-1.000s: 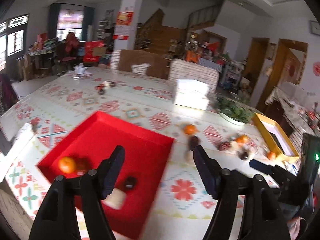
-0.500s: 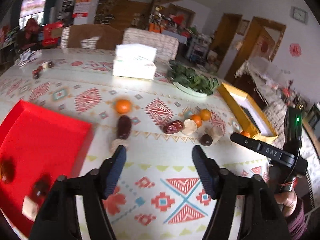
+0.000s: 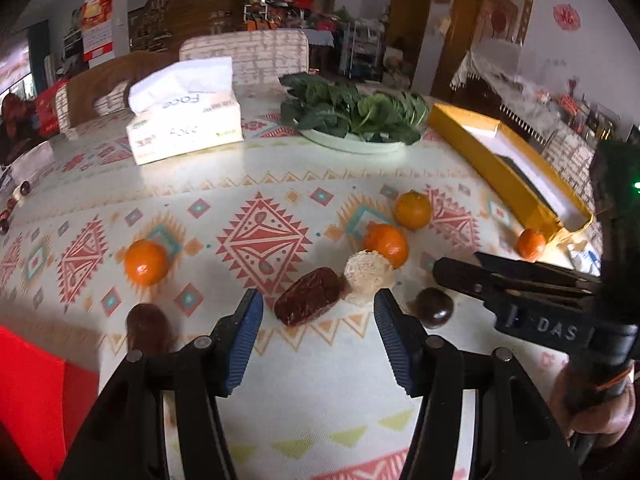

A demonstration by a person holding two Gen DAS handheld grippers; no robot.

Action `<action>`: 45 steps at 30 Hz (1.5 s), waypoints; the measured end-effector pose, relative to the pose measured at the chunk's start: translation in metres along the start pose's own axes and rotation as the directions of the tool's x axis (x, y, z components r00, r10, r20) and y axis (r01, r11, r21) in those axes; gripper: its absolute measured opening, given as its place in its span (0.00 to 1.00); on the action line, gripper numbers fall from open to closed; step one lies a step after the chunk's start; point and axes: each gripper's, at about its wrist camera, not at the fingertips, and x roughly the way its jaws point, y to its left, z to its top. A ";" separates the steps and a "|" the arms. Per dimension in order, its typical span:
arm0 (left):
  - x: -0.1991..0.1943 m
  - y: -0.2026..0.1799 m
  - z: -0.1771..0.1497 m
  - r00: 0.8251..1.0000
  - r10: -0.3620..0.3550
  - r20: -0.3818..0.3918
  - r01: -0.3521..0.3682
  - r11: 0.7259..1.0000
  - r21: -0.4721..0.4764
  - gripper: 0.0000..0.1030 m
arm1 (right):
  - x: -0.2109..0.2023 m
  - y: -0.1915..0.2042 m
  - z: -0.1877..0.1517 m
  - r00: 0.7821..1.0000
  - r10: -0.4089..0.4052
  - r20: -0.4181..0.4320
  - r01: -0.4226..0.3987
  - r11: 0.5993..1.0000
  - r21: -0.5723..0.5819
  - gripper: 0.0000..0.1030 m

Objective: Organize fruits
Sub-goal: 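Grasp a red date with the left tool while the right tool grasps a beige cake, then carry date and cake into the red tray and open both tools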

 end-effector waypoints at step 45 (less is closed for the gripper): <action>-0.197 0.122 -0.100 0.945 0.189 0.266 -0.102 0.945 -0.310 0.24 | -0.056 0.113 -0.030 0.929 0.368 -0.045 -0.369 0.929 -0.032 0.40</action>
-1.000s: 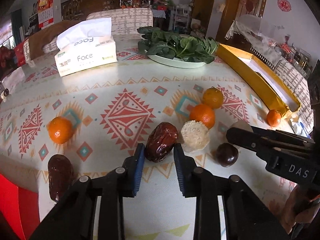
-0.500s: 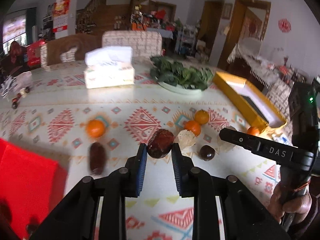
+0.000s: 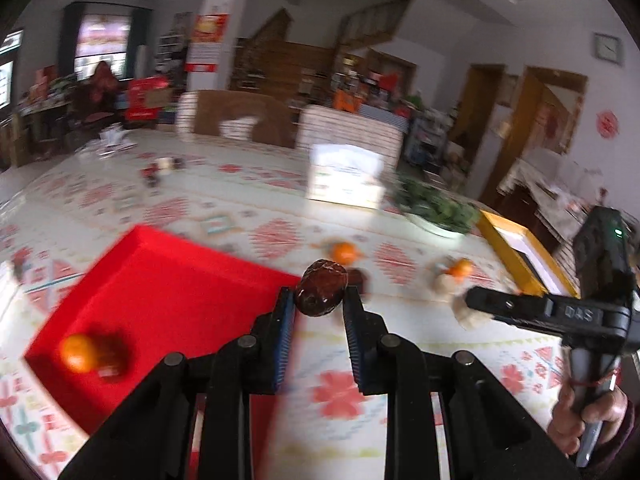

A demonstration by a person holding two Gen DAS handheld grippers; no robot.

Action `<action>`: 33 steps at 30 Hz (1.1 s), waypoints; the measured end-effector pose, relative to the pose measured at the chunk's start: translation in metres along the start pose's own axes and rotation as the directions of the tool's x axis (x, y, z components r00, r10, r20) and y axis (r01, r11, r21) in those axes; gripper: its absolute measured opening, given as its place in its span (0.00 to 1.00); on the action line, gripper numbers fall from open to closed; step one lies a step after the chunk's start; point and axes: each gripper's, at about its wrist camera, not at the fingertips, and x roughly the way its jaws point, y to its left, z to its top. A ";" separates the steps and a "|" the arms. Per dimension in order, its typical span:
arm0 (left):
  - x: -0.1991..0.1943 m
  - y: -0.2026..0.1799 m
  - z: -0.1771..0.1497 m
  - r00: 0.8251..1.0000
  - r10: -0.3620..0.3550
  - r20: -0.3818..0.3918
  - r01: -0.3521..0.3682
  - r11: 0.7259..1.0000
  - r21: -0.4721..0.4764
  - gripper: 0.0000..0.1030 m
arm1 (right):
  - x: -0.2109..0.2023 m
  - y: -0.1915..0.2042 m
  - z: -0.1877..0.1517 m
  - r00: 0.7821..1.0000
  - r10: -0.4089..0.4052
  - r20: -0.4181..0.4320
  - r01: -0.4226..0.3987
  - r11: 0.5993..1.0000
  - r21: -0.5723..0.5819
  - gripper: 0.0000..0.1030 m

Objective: Organize fruits
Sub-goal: 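Carry date and cake into the red tray and open both tools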

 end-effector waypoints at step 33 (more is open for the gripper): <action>0.016 0.144 0.009 0.977 0.188 -0.101 -0.206 0.956 -0.211 0.45 | 0.158 0.156 -0.043 0.983 -0.056 -0.176 -0.002 0.949 -0.315 0.51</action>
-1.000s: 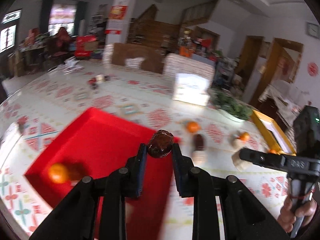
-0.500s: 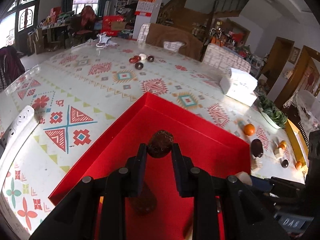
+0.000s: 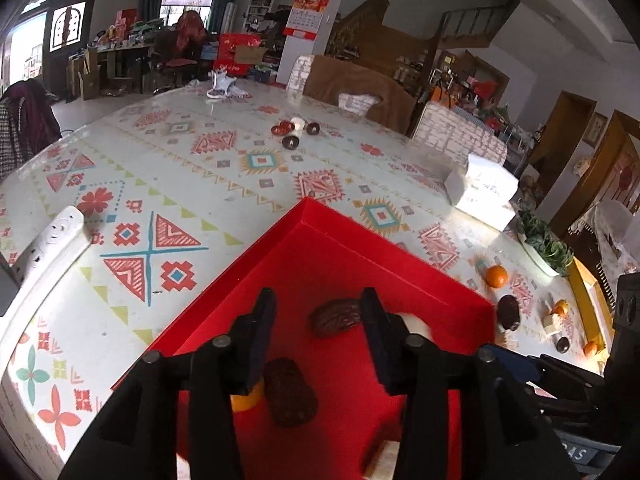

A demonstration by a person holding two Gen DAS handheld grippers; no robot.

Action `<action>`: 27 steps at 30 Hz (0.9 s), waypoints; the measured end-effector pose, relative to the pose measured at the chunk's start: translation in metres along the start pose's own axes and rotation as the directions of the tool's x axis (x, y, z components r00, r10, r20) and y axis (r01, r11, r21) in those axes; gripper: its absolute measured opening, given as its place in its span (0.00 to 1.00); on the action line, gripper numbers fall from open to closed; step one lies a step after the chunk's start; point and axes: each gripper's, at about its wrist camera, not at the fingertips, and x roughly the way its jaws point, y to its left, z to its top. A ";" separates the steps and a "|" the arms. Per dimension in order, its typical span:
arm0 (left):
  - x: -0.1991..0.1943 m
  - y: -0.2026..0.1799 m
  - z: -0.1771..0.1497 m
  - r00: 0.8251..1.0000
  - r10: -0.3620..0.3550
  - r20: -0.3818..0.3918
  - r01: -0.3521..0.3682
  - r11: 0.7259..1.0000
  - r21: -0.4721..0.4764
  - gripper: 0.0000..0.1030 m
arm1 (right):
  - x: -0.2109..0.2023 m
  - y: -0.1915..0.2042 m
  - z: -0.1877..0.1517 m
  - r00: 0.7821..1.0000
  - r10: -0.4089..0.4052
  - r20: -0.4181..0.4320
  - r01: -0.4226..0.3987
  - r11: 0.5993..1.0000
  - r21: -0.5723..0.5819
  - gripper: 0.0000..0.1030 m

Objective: Organize fruits
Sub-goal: 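Carry date and cake into the red tray and open both tools, then grasp another red date with the left tool while the right tool grasps a dark plum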

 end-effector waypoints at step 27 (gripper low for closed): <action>-0.041 -0.179 -0.052 0.976 -0.211 -0.056 0.218 0.946 0.238 0.69 | -0.167 -0.194 -0.079 0.950 -0.286 0.124 0.242 0.928 0.283 0.52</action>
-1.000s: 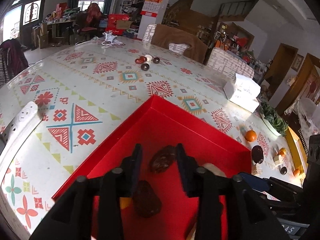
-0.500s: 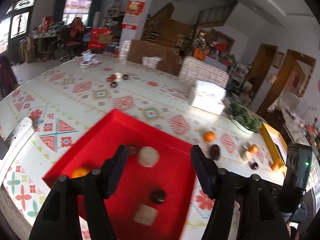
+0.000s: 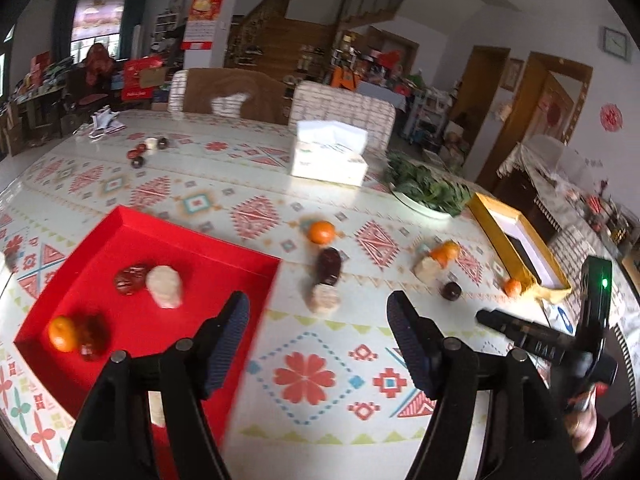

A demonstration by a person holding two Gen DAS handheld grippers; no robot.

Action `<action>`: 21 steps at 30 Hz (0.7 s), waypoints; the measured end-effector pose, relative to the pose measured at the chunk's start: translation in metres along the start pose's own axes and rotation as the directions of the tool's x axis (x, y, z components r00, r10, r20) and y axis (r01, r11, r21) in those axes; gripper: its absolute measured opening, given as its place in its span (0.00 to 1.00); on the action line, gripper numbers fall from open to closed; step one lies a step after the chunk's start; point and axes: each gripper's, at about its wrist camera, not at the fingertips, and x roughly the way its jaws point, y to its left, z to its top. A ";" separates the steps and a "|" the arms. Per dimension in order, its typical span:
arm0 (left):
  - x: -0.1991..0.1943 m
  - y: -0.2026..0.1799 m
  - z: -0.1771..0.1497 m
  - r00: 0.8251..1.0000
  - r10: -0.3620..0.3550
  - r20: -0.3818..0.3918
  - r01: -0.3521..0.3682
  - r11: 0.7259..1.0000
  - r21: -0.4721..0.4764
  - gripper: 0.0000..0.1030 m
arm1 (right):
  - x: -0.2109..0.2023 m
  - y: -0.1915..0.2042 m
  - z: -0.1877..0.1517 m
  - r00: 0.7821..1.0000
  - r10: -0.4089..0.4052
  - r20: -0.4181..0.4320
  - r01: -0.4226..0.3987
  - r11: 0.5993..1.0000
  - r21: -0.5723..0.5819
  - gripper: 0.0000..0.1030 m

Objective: Organize fruits
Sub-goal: 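Grasp another red date with the left tool while the right tool grasps a dark plum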

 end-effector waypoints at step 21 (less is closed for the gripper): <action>0.108 -0.038 0.008 0.987 0.081 -0.141 -0.058 0.985 0.165 0.69 | 0.059 -0.044 0.039 0.996 -0.080 -0.030 0.081 0.996 0.025 0.52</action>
